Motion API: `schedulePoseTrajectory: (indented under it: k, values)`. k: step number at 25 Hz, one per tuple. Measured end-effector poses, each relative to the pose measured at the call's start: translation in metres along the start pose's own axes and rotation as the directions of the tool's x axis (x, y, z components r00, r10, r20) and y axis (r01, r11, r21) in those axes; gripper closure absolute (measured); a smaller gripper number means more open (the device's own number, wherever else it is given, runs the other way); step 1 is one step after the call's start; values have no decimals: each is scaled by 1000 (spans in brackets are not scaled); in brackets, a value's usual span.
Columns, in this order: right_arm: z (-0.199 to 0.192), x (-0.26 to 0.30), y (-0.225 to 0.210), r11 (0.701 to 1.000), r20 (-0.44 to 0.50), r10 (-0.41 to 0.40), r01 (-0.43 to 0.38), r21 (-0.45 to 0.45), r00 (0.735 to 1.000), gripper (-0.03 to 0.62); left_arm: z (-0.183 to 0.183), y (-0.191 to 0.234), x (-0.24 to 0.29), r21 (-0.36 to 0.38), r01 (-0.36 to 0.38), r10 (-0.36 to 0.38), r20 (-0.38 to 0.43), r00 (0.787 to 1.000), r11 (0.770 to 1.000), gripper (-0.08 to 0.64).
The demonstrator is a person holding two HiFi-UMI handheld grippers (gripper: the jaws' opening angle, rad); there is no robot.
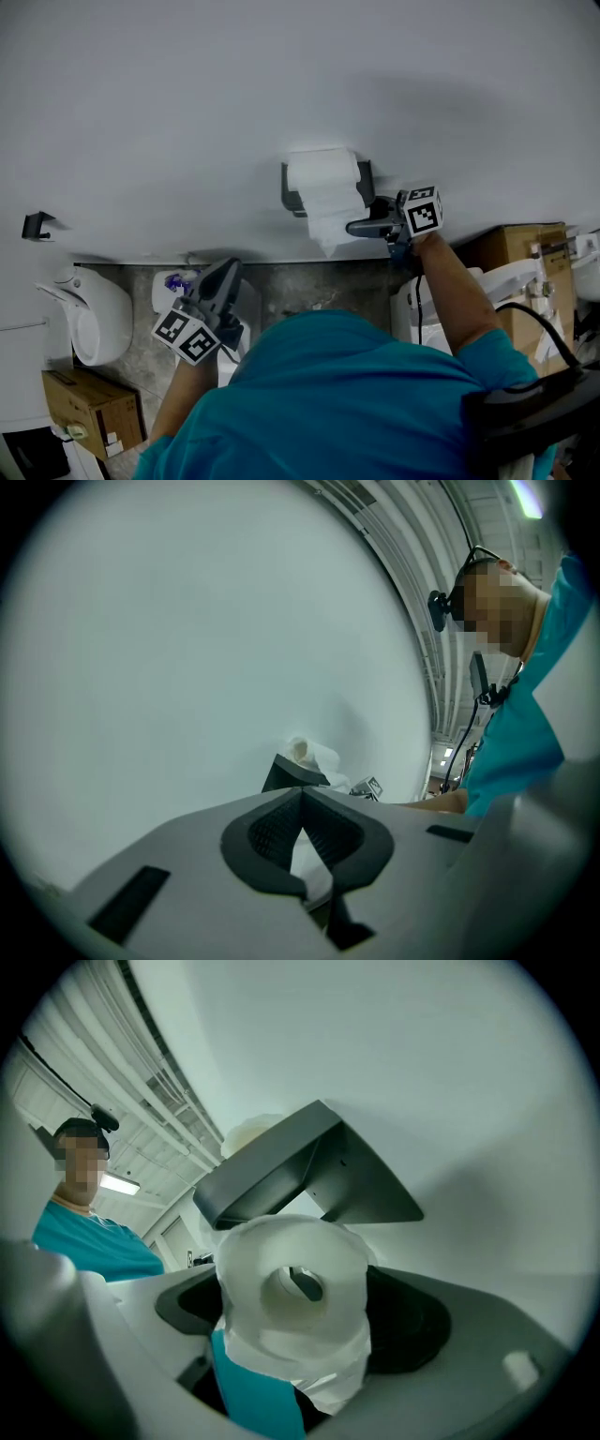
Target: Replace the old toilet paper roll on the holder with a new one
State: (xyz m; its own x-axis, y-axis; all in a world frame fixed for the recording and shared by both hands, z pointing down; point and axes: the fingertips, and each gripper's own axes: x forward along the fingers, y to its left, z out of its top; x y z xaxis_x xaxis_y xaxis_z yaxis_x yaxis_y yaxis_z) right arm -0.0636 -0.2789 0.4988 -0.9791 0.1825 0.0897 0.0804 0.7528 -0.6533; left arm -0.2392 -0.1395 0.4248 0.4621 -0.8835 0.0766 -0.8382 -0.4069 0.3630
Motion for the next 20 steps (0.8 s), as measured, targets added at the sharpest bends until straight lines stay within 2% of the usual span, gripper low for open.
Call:
schedulePoseTrajectory:
  k: [5,9,13,17,20]
  values:
    - [-5,3,0,998,12,29,-30,49,999,149,-1,-1,2,-1,5,-5,-4,1000,1000,551]
    - [-2,0,4,991,78,97,-104,89,992,129,-1,-2,5,0,11,-11,-7,1000,1000,551]
    - [2,-8,10,970,172,178,-203,134,969,98,-2,-1,5,0,8,-8,-8,1000,1000,551]
    - [8,-16,7,942,284,212,-273,196,935,100,-2,-2,5,0,8,-8,-12,1000,1000,551]
    - [11,-19,4,924,328,223,-306,229,918,101,-3,-3,6,-1,9,-9,-11,1000,1000,551]
